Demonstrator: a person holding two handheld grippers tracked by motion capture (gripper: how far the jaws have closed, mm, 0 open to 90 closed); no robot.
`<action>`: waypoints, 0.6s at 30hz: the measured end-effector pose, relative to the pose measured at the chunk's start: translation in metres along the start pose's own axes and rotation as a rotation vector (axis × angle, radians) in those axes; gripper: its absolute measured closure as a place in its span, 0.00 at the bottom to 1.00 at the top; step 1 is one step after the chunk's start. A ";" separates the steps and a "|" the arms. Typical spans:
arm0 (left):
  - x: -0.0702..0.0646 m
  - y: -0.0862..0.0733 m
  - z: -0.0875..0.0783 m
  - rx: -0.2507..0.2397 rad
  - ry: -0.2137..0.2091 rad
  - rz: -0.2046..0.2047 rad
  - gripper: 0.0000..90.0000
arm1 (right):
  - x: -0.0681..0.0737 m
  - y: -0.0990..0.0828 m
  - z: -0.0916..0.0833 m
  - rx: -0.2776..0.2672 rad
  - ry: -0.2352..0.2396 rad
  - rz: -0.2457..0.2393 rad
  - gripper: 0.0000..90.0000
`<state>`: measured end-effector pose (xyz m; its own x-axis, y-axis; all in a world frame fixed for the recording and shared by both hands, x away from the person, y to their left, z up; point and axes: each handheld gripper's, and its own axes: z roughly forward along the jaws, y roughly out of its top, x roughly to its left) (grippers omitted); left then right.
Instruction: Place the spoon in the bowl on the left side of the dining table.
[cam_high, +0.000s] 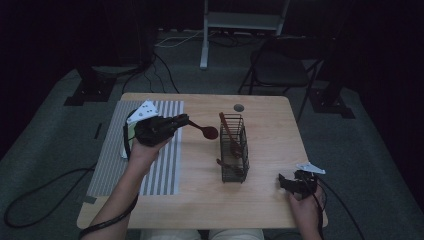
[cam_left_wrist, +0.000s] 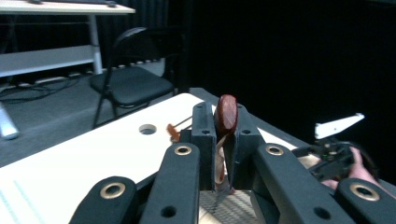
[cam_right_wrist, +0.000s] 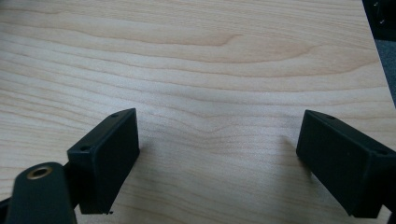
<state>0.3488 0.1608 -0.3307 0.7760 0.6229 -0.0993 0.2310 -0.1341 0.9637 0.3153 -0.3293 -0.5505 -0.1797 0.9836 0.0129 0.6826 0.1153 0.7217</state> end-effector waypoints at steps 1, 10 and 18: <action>0.005 -0.002 -0.005 0.004 0.024 0.002 0.93 | 0.000 0.000 0.000 0.000 0.000 0.000 0.14; 0.026 -0.014 -0.022 -0.003 0.101 -0.040 0.93 | 0.000 0.000 0.000 -0.002 0.000 0.000 0.14; 0.044 -0.025 -0.042 -0.009 0.179 -0.070 0.93 | 0.000 0.000 0.000 -0.001 0.000 0.000 0.14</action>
<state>0.3524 0.2242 -0.3491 0.6415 0.7575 -0.1213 0.2749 -0.0793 0.9582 0.3153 -0.3292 -0.5505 -0.1794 0.9837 0.0130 0.6819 0.1148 0.7224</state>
